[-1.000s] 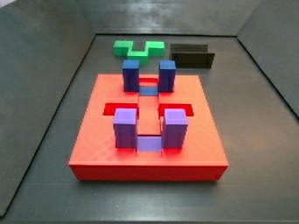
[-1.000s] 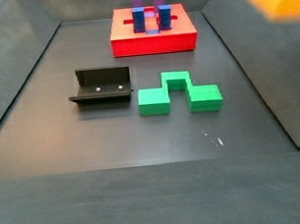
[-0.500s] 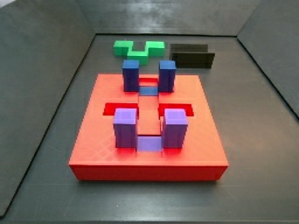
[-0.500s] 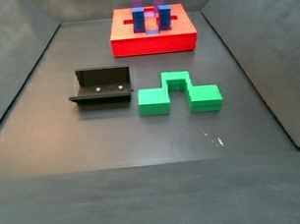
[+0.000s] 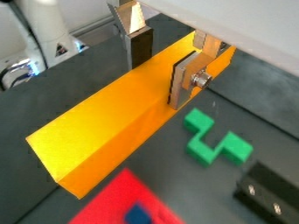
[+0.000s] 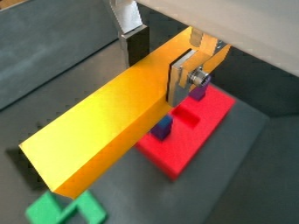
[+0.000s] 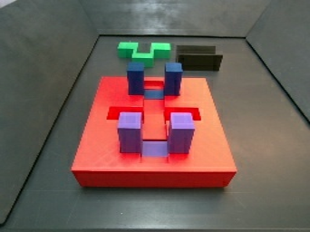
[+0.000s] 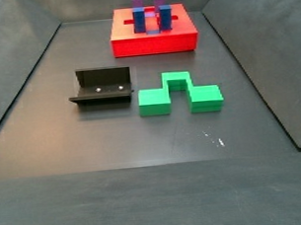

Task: Pick up the yellow object. Move up. Move to above the board. Insert the yellow object.
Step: Move to above the board, then insert the yellow object.

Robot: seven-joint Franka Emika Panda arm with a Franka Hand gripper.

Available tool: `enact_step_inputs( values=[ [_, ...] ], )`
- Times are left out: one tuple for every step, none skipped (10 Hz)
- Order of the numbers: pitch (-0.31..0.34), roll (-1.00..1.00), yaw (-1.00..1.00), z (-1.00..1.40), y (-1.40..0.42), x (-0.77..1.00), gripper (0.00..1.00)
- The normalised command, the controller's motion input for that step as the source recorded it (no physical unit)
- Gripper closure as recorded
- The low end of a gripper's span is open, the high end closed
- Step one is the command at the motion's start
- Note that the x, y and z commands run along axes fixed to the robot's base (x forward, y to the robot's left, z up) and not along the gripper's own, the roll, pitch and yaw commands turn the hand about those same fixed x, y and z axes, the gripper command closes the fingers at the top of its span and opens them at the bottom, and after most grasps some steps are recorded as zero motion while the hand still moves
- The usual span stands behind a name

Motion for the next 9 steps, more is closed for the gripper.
enact_step_inputs(
  values=[
    [0.164,0.01,0.01,0.22,-1.40,0.84,1.00],
    [0.179,0.02,0.01,0.23,-1.40,0.89,1.00],
    [0.181,0.05,0.01,0.12,-0.68,0.48,1.00],
    [0.175,0.06,0.01,0.08,-0.42,0.33,1.00],
    [0.000,0.00,0.00,0.00,0.00,0.02,1.00],
    [0.000,0.00,0.00,-0.11,-0.04,0.22,1.00],
    [-0.009,0.00,-0.04,-0.16,-0.13,0.45,1.00],
    [0.000,0.00,-0.02,-0.16,-0.12,0.70,1.00],
    [0.000,0.00,-0.01,-0.24,-0.09,0.77,1.00]
  ],
)
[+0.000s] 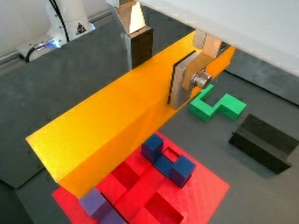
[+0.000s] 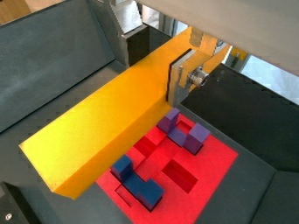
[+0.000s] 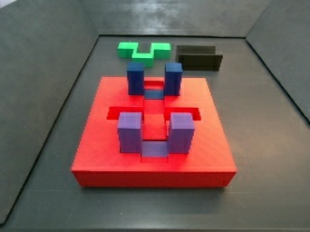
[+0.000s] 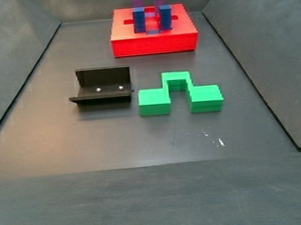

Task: Pick up the yellow object. Move up. Move to above the board. Insert the yellow object.
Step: Insert the yellow object.

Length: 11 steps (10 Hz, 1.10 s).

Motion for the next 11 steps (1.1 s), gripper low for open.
enact_step_inputs(
  values=[
    [0.000,0.05,-0.03,-0.34,-0.17,0.71,1.00],
    [0.024,0.09,0.00,-0.41,-0.15,0.71,1.00],
    [0.041,0.13,0.00,-0.57,-0.14,0.71,1.00],
    [0.000,0.12,0.00,-0.64,-0.15,0.71,1.00],
    [0.010,0.13,0.00,-0.67,-0.14,0.78,1.00],
    [0.004,0.13,0.00,-0.70,-0.11,0.68,1.00],
    [0.000,0.15,0.01,-0.77,-0.13,0.54,1.00],
    [0.000,0.15,0.05,-0.79,-0.07,0.51,1.00],
    [0.004,0.19,0.05,-0.78,-0.05,0.42,1.00],
    [0.004,0.21,0.04,-0.79,-0.04,0.28,1.00],
    [0.000,0.14,0.00,-0.66,-0.05,0.04,1.00]
  ],
)
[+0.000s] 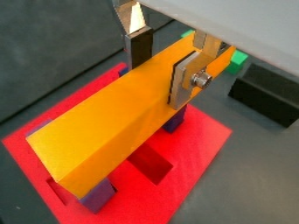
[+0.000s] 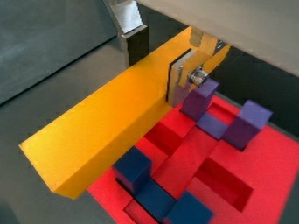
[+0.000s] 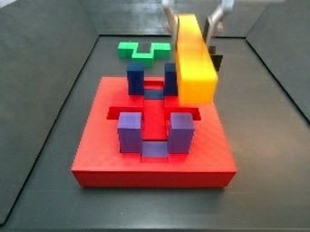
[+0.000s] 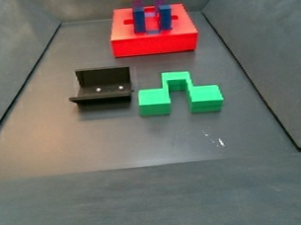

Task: Pick up the yellow object. Move up. Move to above the board. Insert the yellow object.
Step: Insert the yellow object.

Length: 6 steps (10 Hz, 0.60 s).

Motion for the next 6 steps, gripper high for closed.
enact_step_inputs(
  values=[
    [-0.054,-0.01,-0.03,-0.18,0.00,-0.40,1.00],
    [-0.111,-0.10,-0.06,0.14,0.00,-0.43,1.00],
    [-0.091,-0.07,-0.12,0.01,0.00,-0.48,1.00],
    [-0.086,-0.03,-0.15,-0.01,0.00,-0.54,1.00],
    [-0.104,0.00,-0.02,-0.14,-0.02,-0.31,1.00],
    [-0.079,0.03,0.00,-0.23,-0.04,-0.11,1.00]
  ],
)
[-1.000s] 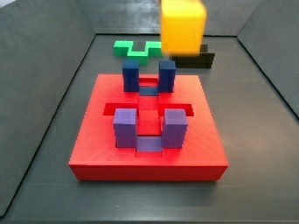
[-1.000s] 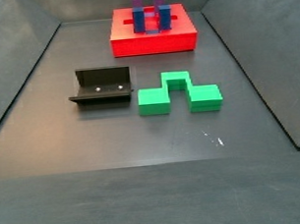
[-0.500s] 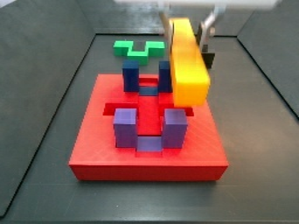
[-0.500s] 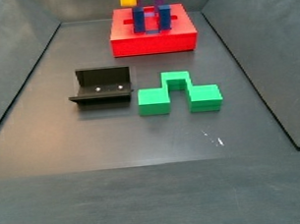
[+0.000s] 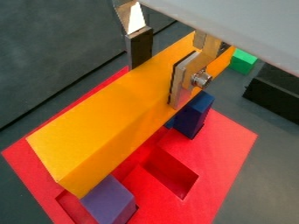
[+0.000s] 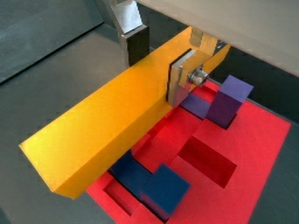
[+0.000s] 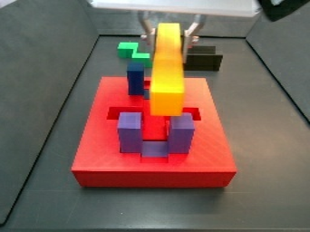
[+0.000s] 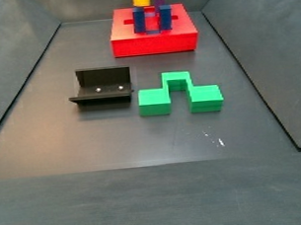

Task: Pick up the yellow object. Move up. Move to above the board. Insert the yellow object.
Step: Insert the yellow object.

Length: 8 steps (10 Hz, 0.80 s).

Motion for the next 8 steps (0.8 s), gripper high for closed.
enact_step_inputs(
  values=[
    [-0.073,0.02,0.00,-0.27,-0.09,-0.10,1.00],
    [-0.050,0.00,0.02,-0.20,-0.17,0.00,1.00],
    [-0.026,0.00,0.00,-0.15,-0.12,-0.01,1.00],
    [-0.034,0.00,0.00,0.03,-0.13,-0.15,1.00],
    [-0.021,0.00,0.02,0.29,-0.08,-0.11,1.00],
    [0.000,0.08,0.03,0.14,-0.07,-0.08,1.00],
    [0.000,0.15,0.03,0.00,-0.06,-0.08,1.00],
    [0.000,0.24,0.09,-0.08,-0.07,0.00,1.00]
  ],
)
